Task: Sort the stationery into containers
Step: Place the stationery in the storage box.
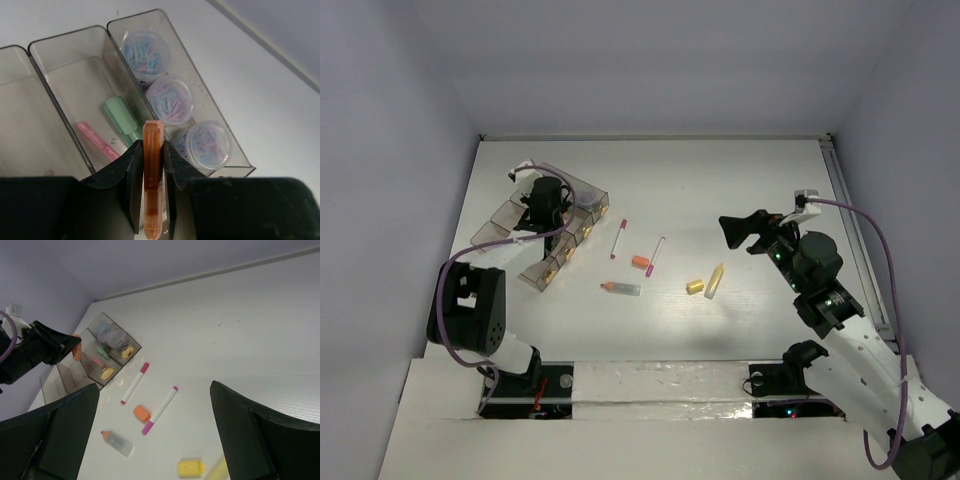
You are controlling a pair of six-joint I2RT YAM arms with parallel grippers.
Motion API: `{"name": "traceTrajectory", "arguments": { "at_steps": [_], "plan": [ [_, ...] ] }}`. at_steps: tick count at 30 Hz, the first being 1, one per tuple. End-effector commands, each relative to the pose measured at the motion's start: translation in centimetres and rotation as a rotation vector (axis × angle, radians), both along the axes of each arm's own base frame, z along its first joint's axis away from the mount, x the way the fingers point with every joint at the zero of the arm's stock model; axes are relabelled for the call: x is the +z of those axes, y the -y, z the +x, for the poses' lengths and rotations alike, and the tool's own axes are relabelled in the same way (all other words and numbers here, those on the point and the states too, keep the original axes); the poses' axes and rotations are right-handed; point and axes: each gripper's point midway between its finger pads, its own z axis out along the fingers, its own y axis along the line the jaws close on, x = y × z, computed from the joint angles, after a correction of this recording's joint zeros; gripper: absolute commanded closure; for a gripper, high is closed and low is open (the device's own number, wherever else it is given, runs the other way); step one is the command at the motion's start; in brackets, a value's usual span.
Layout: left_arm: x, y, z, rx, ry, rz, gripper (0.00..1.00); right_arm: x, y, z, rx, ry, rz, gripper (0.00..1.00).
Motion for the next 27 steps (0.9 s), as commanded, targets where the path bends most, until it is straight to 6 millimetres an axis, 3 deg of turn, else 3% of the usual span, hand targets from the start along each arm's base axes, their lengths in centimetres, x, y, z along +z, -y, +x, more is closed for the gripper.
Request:
{"name": "traceTrajectory", "arguments": {
  "at_steps": [1, 12, 15, 16, 18, 19, 20, 23, 26, 27],
  "plan": [
    [-0.4, -0.7, 0.6, 0.044, 0.019, -0.013, 1.0, 2.0, -0.2, 0.1, 0.009, 0.056, 0.017, 0.02],
    [-2.2, -1.3, 1.0, 0.078, -0.021, 0.016, 0.9, 1.2, -0.6, 0.6, 0.013, 0.028, 0.0, 0.02],
    [-2.5, -1.6, 0.8, 0.096, -0.03, 0.02, 0.76, 1.1, -0.6, 0.7, 0.015, 0.025, -0.004, 0.02],
    [-2.6, -1.7, 0.7, 0.098, -0.033, 0.022, 0.64, 1.0, -0.7, 0.7, 0.018, 0.023, -0.006, 0.02],
    [-2.2, -1.7, 0.6, 0.095, -0.018, 0.021, 0.53, 0.8, -1.0, 0.9, 0.027, 0.018, -0.014, 0.02],
    [-1.9, -1.7, 0.3, 0.091, -0.006, 0.016, 0.39, -0.3, -1.7, 1.4, 0.052, -0.022, -0.033, 0.02],
    [-1.9, -1.7, 0.3, 0.091, -0.006, 0.016, 0.39, -0.2, -1.7, 1.4, 0.052, -0.019, -0.032, 0.02],
    [-0.5, -1.0, 0.1, 0.052, 0.029, -0.015, 0.35, -1.9, -2.9, 1.9, 0.103, -0.073, -0.059, 0.04],
    [2.6, 0.4, -0.6, -0.021, 0.105, -0.083, 0.34, -2.8, -4.0, 2.2, 0.154, -0.111, -0.079, 0.16],
    [5.0, 1.3, -1.1, -0.076, 0.16, -0.117, 0.34, -3.4, -4.4, 2.6, 0.169, -0.131, -0.095, 0.2]
  ]
}}
